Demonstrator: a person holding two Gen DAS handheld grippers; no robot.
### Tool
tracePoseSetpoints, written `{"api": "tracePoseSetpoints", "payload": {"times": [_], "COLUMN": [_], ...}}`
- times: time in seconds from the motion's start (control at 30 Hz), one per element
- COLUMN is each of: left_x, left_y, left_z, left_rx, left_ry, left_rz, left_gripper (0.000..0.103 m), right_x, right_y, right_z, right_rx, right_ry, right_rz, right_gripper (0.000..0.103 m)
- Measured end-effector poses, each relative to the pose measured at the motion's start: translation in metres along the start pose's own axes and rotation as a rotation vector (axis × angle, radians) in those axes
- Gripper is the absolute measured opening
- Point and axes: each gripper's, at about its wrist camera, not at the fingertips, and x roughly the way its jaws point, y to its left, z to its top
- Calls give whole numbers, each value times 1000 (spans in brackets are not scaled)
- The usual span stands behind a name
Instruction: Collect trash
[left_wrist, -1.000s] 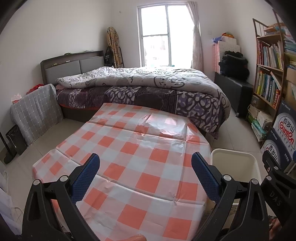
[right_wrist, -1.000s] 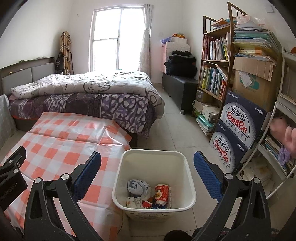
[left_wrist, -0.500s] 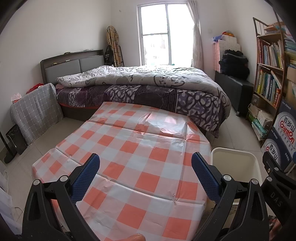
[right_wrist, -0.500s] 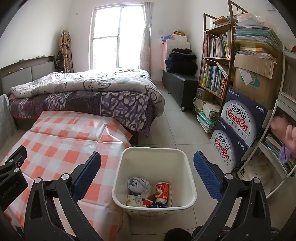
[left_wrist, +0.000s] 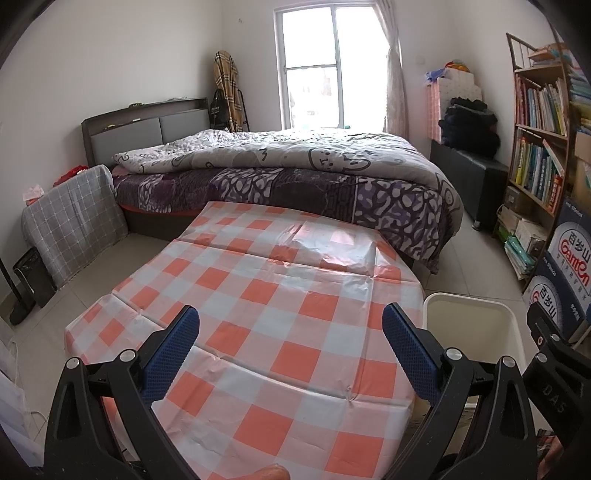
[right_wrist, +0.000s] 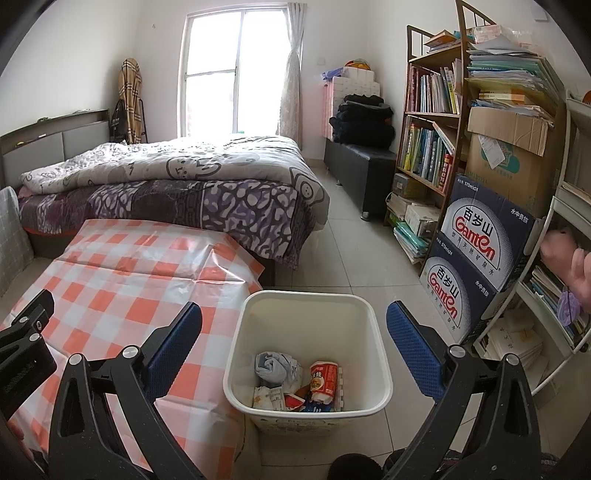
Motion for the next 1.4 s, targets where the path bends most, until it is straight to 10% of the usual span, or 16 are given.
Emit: {"api": "tracePoseSetpoints", "payload": {"times": [1.4], "left_x": [0], "left_y": [6], "left_z": [-2], "left_rx": [7], "left_ry": [3], "left_rz": [3], "left_gripper": [96], "right_x": [1], "right_y": [1], "right_z": [-1], "right_rx": [-4], "right_ry": [7], "right_rz": [2], "right_gripper": [96]}}
